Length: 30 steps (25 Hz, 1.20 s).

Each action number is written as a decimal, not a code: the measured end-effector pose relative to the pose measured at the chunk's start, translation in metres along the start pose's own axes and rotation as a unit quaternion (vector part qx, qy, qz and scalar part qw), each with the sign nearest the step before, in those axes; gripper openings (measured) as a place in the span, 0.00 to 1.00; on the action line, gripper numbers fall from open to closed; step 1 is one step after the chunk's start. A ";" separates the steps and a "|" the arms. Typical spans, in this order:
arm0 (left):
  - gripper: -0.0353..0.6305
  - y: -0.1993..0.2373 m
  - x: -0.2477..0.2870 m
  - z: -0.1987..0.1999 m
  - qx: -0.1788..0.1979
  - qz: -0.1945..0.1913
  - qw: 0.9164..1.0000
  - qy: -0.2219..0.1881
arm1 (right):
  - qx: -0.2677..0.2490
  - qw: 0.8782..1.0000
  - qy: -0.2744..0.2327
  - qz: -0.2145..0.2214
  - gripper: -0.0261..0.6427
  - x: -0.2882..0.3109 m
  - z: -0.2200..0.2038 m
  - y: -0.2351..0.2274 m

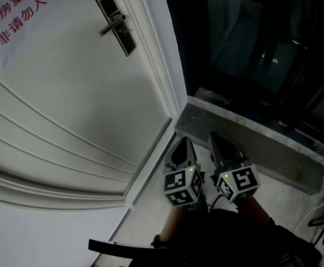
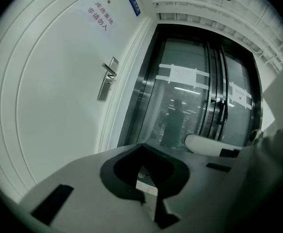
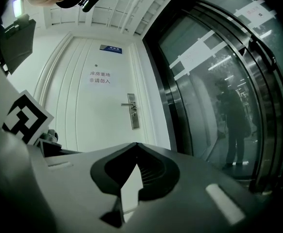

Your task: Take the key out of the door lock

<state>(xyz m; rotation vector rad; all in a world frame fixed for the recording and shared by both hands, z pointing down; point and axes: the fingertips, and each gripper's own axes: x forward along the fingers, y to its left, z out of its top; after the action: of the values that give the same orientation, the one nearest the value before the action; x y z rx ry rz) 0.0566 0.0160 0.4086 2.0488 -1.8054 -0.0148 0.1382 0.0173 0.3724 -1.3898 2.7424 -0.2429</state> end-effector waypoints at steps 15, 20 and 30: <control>0.05 0.067 0.104 0.053 0.008 -0.013 1.000 -0.002 | -0.008 1.000 -0.004 -0.011 0.04 0.130 0.009 -0.020; 0.05 0.080 0.121 0.053 0.004 -0.021 1.000 0.009 | -0.008 1.000 0.000 -0.020 0.04 0.150 0.004 -0.021; 0.05 0.097 0.146 0.056 -0.015 -0.008 1.000 0.009 | -0.009 1.000 0.014 -0.011 0.04 0.181 -0.003 -0.031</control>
<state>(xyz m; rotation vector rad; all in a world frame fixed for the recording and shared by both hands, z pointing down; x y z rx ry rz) -0.0267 -0.1474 0.4242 2.0356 -1.7678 -0.0262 0.0556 -0.1461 0.3844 -1.4319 2.7604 -0.2418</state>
